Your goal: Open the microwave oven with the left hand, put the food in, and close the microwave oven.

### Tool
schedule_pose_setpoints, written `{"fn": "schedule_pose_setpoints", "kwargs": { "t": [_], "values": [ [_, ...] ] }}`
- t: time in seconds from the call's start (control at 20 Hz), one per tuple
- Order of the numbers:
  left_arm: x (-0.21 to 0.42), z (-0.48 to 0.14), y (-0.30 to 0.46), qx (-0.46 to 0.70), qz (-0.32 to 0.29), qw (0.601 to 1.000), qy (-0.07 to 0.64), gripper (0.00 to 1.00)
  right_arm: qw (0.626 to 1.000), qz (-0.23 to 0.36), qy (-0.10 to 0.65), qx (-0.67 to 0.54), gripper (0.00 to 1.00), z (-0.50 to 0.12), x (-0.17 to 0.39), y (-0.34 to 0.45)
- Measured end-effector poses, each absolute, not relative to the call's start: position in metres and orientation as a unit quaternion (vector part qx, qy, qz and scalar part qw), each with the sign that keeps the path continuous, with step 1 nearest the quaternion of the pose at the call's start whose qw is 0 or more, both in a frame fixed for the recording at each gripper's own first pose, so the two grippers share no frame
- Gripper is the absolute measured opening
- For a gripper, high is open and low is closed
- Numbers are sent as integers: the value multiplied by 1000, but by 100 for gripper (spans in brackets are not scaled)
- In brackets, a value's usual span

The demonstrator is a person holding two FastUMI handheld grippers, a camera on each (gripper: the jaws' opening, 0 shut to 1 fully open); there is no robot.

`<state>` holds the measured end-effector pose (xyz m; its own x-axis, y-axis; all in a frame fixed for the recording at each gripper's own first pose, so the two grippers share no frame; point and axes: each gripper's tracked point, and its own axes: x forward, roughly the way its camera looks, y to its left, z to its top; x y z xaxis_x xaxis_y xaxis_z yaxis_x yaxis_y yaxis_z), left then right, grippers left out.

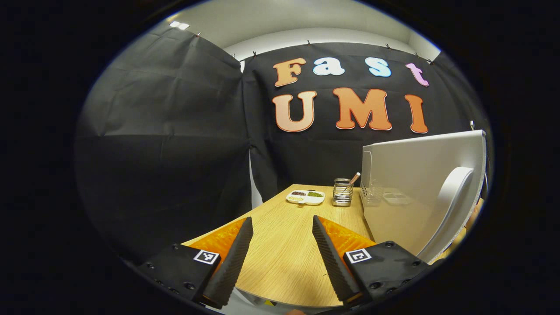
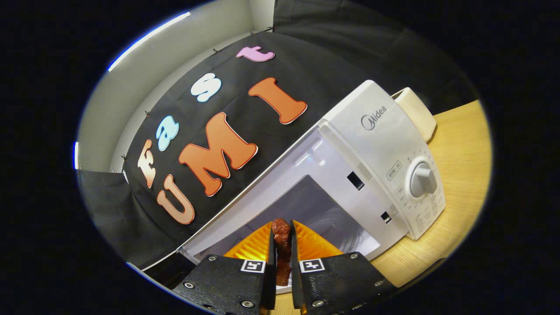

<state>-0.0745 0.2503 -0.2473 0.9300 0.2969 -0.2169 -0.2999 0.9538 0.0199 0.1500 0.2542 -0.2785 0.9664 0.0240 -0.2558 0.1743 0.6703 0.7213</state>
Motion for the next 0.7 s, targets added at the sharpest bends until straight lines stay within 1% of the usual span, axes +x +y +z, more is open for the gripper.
{"fn": "schedule_pose_setpoints", "kwargs": {
  "t": [0.1,0.15,0.2,0.3,0.45,0.5,0.6,0.65,0.7],
  "values": [
    [-73,-251,254,-6,157,981,113,90,898,-52,116,422,14,-287,161,257],
    [-73,-252,255,-7,158,981,114,86,893,-57,115,432,14,-292,168,258],
    [-72,-254,256,-9,159,980,117,89,887,-64,117,441,14,-299,174,259],
    [-72,-258,257,-9,161,979,123,89,880,-74,121,452,14,-310,185,264],
    [-74,-255,258,-1,162,979,121,87,884,-85,115,445,14,-317,201,269],
    [-75,-253,258,1,163,979,120,90,885,-86,116,443,14,-320,204,272],
    [-76,-251,257,-1,164,979,119,89,885,-96,123,439,14,-333,211,277],
    [-77,-251,257,0,164,979,119,93,884,-103,129,437,14,-341,214,277],
    [-78,-250,257,1,165,979,119,89,885,-107,134,433,14,-349,215,278]
  ]
}}
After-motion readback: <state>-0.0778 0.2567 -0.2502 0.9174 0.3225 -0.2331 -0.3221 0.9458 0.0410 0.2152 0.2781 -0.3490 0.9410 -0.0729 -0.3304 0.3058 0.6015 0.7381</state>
